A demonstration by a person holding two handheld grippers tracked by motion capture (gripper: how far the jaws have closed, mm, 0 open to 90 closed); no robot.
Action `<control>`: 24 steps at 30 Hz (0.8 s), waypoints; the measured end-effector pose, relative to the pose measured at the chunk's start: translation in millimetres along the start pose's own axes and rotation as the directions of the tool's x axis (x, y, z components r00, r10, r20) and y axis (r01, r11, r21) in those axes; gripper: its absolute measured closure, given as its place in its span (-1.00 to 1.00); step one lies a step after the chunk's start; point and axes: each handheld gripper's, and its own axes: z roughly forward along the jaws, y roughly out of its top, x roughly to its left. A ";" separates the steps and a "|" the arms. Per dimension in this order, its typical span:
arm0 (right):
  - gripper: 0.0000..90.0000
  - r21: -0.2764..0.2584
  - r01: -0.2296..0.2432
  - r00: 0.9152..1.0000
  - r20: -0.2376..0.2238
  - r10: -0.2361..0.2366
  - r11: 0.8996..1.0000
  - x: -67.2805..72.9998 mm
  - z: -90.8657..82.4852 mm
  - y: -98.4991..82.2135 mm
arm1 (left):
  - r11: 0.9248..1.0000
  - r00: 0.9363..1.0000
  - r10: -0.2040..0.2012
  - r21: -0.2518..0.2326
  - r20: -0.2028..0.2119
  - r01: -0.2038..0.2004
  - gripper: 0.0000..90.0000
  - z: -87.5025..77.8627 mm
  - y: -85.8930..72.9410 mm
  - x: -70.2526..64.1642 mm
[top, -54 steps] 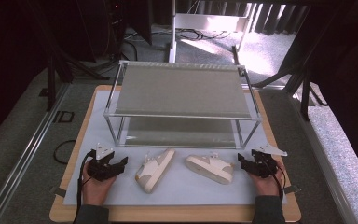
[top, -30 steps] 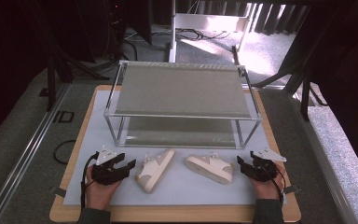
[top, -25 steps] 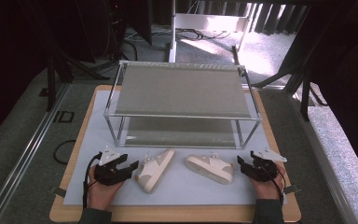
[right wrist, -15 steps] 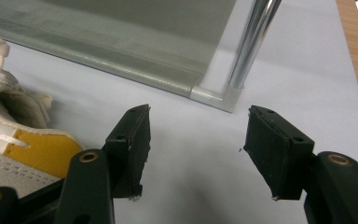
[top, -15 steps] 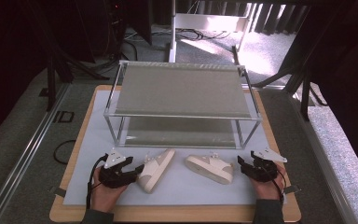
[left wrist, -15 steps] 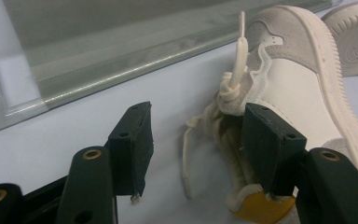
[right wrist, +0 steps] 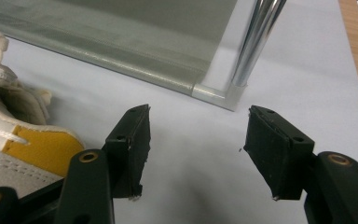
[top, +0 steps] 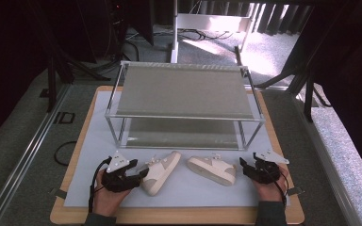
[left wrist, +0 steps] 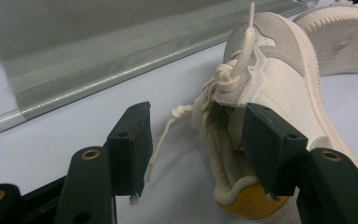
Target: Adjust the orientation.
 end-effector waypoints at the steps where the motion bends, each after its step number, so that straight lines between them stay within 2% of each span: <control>1: -0.11 0.000 0.000 1.000 0.000 0.000 1.000 -0.3 -0.1 0.0 | 1.000 1.000 0.004 -0.001 0.000 -0.004 -0.06 -0.1 0.2 -0.6; 15: -0.11 -0.002 0.000 1.000 0.002 0.000 1.000 0.0 -0.8 -0.2 | 1.000 1.000 0.018 -0.014 0.013 -0.018 -0.07 -0.7 3.1 -11.2; 18: -0.11 -0.001 0.001 1.000 0.002 -0.001 1.000 0.2 -0.7 -0.3 | 0.999 0.999 0.035 -0.018 0.034 -0.035 -0.07 0.1 5.7 -17.3; 24: -0.11 -0.001 0.004 1.000 0.003 -0.004 1.000 0.5 -0.9 -0.3 | 0.998 0.997 0.056 -0.011 0.050 -0.055 -0.07 1.2 9.1 -25.8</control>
